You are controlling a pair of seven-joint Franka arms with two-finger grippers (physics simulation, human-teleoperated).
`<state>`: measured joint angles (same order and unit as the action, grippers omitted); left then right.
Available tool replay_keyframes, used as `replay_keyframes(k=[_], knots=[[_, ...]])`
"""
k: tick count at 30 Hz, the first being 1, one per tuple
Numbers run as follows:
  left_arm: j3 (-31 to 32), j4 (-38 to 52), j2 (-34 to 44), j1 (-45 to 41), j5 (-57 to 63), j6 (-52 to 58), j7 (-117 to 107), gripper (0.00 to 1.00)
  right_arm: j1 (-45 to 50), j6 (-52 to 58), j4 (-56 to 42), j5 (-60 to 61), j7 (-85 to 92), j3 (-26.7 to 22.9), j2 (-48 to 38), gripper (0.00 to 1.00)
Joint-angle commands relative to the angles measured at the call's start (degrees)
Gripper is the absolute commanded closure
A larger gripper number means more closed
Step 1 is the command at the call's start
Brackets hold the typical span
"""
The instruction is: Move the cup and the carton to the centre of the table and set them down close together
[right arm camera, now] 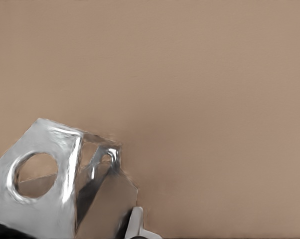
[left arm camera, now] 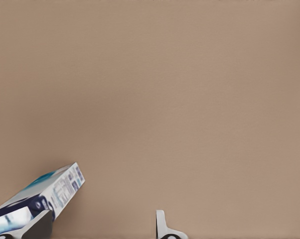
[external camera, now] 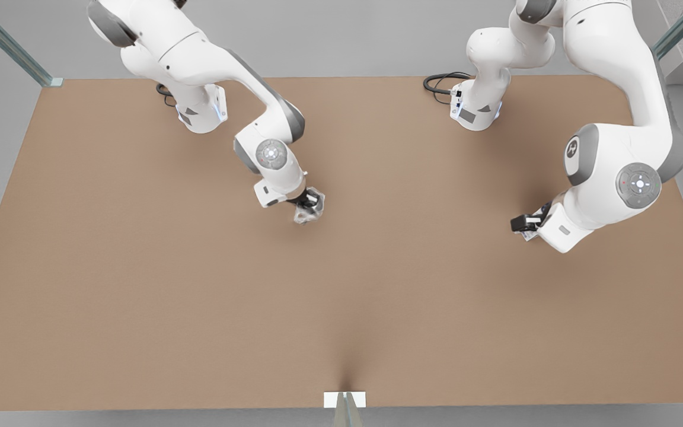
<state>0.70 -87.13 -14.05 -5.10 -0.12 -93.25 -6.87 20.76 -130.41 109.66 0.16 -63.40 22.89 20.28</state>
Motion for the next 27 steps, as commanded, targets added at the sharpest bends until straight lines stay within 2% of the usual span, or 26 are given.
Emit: replay_keyframes(k=[1,4,5,7,8,10,12,16,17,19,22,27], knots=[[0.0,0.0,-0.3,0.0,0.0,-0.1,0.0,0.0,0.5,0.2,-1.5,-0.5,-1.5,-0.1,1.2,0.79],[0.0,-0.1,-0.5,0.2,0.0,-0.1,-0.1,0.0,3.8,0.4,-11.0,-0.8,-8.3,-0.6,7.9,0.79],[0.0,0.0,-0.5,0.2,0.0,-0.2,-0.1,0.0,6.8,1.6,-15.2,-0.7,-10.2,-3.3,10.2,0.79],[0.0,-0.1,-0.7,0.2,0.0,-0.2,-0.2,0.0,10.7,2.3,-23.4,-0.7,-15.2,-5.2,15.7,0.79],[0.0,-0.1,-0.6,0.1,0.0,0.0,0.2,0.0,10.7,2.3,-23.7,-0.7,-15.2,-5.8,15.9,0.79],[-0.1,-6.4,3.1,-0.1,0.0,-2.2,4.6,0.0,11.0,3.9,-26.5,-0.6,-14.7,-7.8,18.0,0.79],[-0.1,-17.6,9.7,-0.1,0.0,-9.3,6.7,0.0,11.9,5.9,-34.4,-0.6,-14.1,-10.1,22.9,0.79],[-0.2,-24.2,13.2,0.3,0.0,-11.3,16.7,0.0,12.8,10.1,-49.2,-0.8,-8.1,-12.8,32.4,0.79],[-0.6,-24.7,13.2,0.4,0.1,-11.4,19.0,0.0,14.1,14.4,-56.9,-0.7,-7.4,-15.0,36.4,0.79],[-3.1,-25.4,13.1,0.5,0.1,-13.0,29.2,0.0,14.1,16.0,-61.3,-0.8,-4.7,-16.4,39.9,0.79],[-3.3,-26.6,12.7,0.9,2.4,-13.7,42.2,0.0,15.5,16.2,-68.5,-0.7,-3.0,-19.5,46.0,0.79],[-3.3,-29.6,11.3,0.9,-2.2,-19.8,42.4,0.0,16.5,11.0,-68.3,-0.4,-2.6,-19.4,48.6,0.79]])
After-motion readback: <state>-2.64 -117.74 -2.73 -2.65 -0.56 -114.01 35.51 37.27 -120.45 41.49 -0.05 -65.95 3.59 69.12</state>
